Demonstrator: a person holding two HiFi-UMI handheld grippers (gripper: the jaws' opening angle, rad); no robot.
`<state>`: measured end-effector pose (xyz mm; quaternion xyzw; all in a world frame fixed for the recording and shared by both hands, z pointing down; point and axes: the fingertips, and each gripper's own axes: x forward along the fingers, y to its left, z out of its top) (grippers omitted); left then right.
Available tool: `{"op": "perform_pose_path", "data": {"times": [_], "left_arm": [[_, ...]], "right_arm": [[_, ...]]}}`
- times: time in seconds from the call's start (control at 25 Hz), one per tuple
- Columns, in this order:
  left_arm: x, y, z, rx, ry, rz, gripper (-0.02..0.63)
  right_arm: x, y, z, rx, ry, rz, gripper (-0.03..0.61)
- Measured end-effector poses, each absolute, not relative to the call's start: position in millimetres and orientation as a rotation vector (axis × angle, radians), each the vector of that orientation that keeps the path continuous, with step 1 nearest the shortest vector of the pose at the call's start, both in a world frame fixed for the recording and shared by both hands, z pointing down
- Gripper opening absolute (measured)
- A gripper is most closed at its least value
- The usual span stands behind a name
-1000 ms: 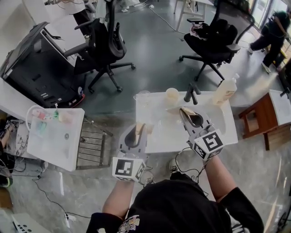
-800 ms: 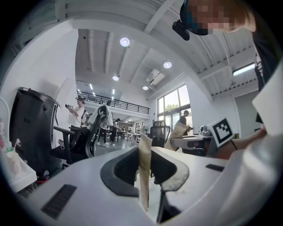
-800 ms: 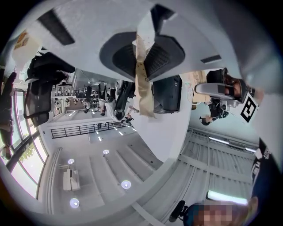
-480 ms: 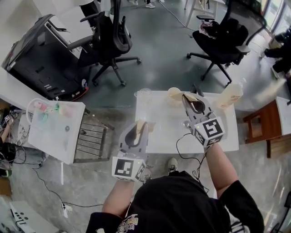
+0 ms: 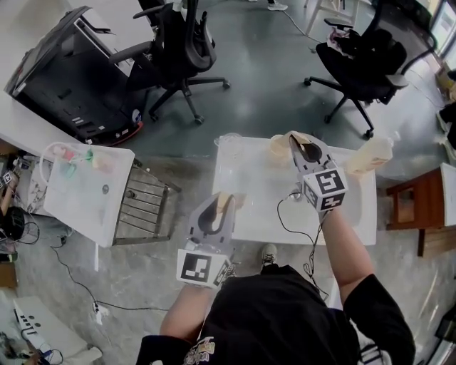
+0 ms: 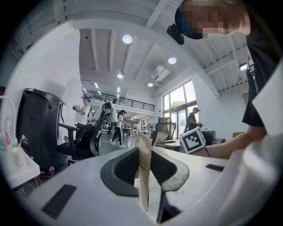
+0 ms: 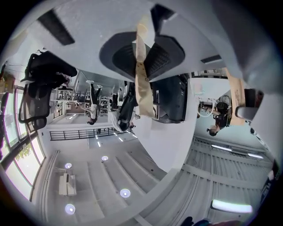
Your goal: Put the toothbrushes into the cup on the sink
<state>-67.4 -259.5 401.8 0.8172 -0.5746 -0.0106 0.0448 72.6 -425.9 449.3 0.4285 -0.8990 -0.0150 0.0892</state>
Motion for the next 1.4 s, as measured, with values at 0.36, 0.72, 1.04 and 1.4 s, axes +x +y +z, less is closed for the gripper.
{"op": "perform_pose_path", "data": {"times": [0.36, 0.72, 1.04, 1.4], "left_arm": [[-74, -265, 418, 2.441, -1.78, 0.01, 0.061], [-91, -263, 429, 2.387, -1.812, 0.026, 0.06], [-104, -257, 432, 2.364, -1.82, 0.029, 0.061], [-109, -245, 426, 2.381, -1.801, 0.004, 0.061]], "right_arm": [[70, -463, 530, 1.302, -2.537, 0.103, 0.043], [62, -474, 578, 1.284, -2.463, 0.227, 0.046], [60, -471, 597, 1.248, -2.427, 0.299, 0.105], [53, -455, 578, 1.24, -2.451, 0.269, 0.175]]}}
